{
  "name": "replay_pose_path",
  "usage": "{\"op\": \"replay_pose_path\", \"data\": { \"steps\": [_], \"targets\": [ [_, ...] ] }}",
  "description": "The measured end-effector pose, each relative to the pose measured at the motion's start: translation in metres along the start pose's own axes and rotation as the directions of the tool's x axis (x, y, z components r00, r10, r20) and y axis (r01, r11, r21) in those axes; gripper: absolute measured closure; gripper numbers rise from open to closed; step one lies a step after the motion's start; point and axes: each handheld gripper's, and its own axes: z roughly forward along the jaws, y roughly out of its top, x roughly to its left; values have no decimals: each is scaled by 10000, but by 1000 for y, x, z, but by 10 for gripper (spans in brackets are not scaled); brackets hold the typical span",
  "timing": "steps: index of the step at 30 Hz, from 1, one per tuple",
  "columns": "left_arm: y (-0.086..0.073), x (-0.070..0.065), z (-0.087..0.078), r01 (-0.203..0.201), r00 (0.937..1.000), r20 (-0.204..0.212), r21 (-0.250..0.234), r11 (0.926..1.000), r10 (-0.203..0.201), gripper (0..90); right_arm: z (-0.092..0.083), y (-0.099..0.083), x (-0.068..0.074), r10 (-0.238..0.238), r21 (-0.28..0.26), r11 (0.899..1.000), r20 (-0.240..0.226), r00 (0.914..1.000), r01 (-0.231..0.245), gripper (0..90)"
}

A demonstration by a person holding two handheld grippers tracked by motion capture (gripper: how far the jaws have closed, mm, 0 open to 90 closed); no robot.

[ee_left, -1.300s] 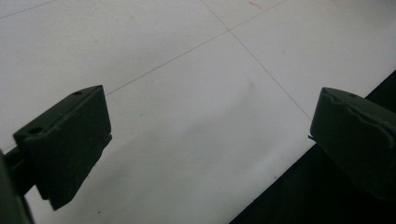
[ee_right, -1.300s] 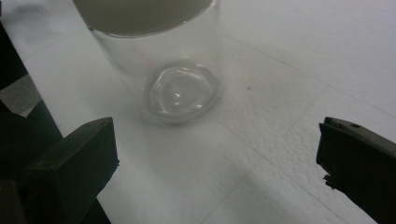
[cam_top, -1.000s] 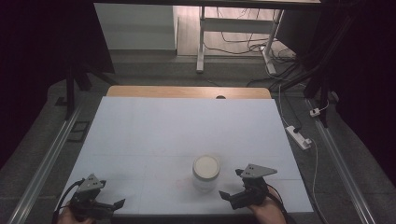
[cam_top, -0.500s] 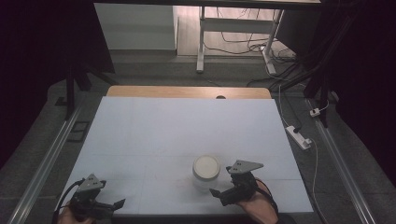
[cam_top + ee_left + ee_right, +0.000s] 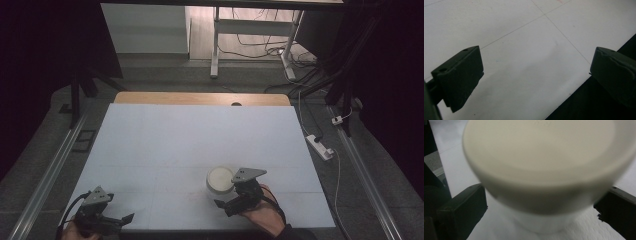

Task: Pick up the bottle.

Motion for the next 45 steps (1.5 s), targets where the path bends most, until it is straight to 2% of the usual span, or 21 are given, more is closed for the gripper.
{"op": "replay_pose_path", "data": {
  "steps": [14,31,45],
  "targets": [
    [0,-1,1,-58,10000,-13,57,10000,58,0,14,3,-3,-186,-161,9997,-33,9998,186,24],
    [1,-2,1,-189,9998,-13,147,9997,189,0,13,3,-2,-613,-408,9972,158,9980,619,60],
    [1,-2,1,-181,9998,-1,146,9997,181,0,8,8,0,-584,-633,9963,24,9983,584,63]
  ]
}}
